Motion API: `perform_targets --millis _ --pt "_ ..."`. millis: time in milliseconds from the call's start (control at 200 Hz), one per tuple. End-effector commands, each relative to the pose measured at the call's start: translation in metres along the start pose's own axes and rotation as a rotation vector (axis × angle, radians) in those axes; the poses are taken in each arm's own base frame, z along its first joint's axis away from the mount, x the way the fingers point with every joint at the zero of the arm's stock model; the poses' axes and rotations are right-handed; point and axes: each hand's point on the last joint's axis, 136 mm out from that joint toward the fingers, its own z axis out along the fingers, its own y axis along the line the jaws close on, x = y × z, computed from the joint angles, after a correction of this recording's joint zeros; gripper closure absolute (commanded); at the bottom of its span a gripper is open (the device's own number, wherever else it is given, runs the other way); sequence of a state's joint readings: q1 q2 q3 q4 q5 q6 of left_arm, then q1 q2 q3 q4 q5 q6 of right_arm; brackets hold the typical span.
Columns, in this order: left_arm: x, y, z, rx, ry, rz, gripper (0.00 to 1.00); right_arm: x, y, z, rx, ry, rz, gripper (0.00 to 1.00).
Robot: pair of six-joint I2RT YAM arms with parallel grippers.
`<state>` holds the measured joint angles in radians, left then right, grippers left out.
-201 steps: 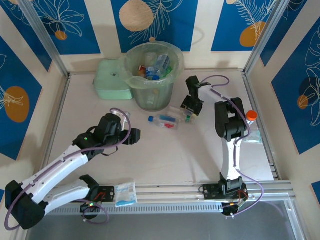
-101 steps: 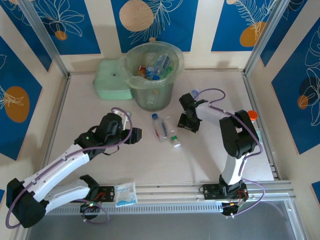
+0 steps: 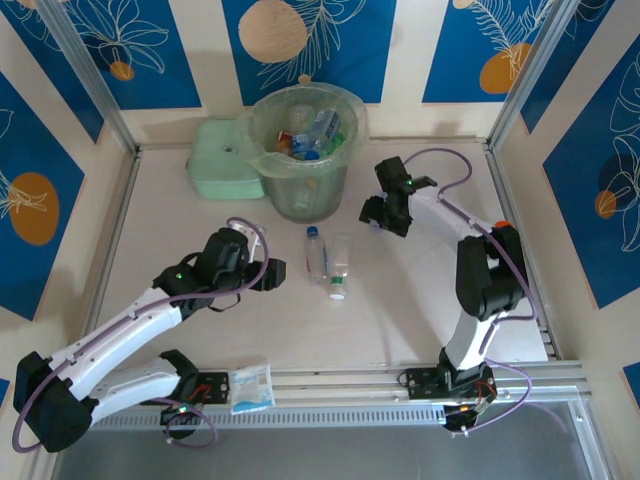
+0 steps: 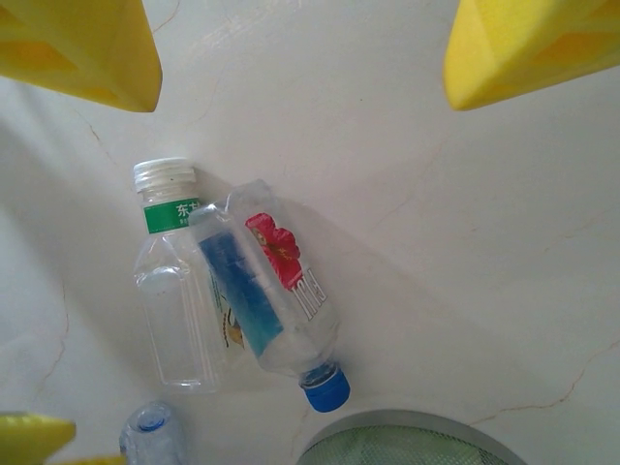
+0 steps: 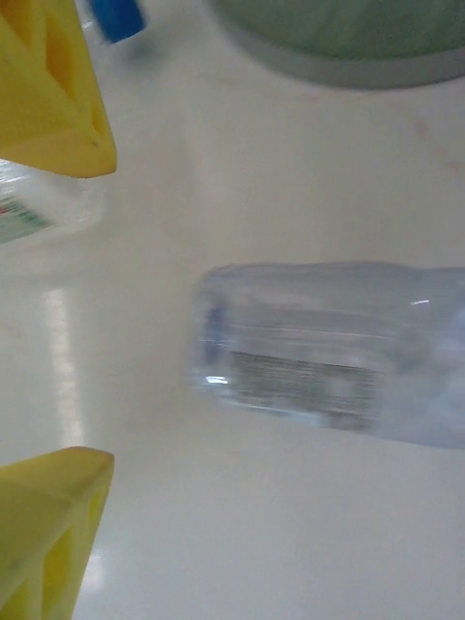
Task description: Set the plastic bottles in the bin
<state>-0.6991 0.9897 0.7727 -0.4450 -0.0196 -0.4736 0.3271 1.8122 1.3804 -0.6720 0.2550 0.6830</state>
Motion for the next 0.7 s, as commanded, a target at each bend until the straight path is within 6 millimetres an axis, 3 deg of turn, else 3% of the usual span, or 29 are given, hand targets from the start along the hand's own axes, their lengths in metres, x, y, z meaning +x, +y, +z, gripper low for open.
perform_targets --millis 0,170,390,560,695 --pt "-0.004 -0.004 -0.007 0.011 -0.017 -0.003 0.23 -0.01 -0.009 0.024 0.052 0.031 -0.011 0.23" --pt "-0.006 -0.004 -0.013 0.008 -0.026 0.002 0.23 -0.03 -0.005 0.045 0.067 0.035 -0.031 0.19" --pt "-0.011 -0.006 -0.016 0.012 -0.037 -0.003 0.22 -0.036 -0.01 0.064 0.055 0.067 -0.015 0.18" --pt "-0.018 -0.011 -0.018 0.023 -0.042 -0.007 0.23 -0.03 -0.019 0.082 0.062 0.104 -0.005 0.23" --pt "-0.021 -0.012 -0.021 0.019 -0.048 -0.006 0.24 -0.026 -0.022 0.082 0.067 0.099 -0.002 0.34"
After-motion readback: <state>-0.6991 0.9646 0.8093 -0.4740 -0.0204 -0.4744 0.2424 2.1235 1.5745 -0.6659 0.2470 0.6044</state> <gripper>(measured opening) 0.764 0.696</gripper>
